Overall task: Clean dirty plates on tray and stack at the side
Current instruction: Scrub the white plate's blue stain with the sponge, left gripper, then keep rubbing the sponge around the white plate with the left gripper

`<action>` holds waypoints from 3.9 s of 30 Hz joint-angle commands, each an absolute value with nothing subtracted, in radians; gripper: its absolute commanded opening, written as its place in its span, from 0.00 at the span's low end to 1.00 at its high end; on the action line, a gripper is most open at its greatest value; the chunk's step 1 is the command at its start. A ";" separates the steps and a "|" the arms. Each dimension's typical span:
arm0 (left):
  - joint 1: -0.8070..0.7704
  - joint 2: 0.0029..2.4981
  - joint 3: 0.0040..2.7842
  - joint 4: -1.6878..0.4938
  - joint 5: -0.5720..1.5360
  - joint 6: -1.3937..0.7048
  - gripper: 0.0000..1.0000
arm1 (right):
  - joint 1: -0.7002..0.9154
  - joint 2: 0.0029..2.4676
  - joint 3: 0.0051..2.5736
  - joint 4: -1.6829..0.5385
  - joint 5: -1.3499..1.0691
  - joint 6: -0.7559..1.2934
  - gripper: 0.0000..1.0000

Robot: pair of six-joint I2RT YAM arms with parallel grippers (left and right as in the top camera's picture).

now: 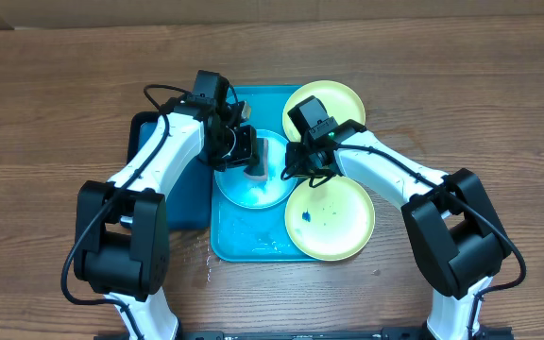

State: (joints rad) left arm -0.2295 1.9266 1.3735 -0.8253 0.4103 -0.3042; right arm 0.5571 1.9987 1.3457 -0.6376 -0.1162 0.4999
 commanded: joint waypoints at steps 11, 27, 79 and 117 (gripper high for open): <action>-0.302 1.910 1.256 -0.737 0.194 -0.297 0.04 | 0.561 2.003 1.357 -0.630 -0.121 0.501 0.04; -0.307 1.911 1.148 -0.610 0.466 -0.274 0.04 | 0.561 2.003 1.357 -0.630 -0.121 0.501 0.04; -0.305 1.911 1.077 -0.541 0.331 -0.315 0.04 | 0.561 2.003 1.357 -0.630 -0.125 0.501 0.04; -0.303 1.968 1.253 -0.711 0.146 -0.286 0.04 | 0.561 2.003 1.357 -0.630 -0.125 0.501 0.04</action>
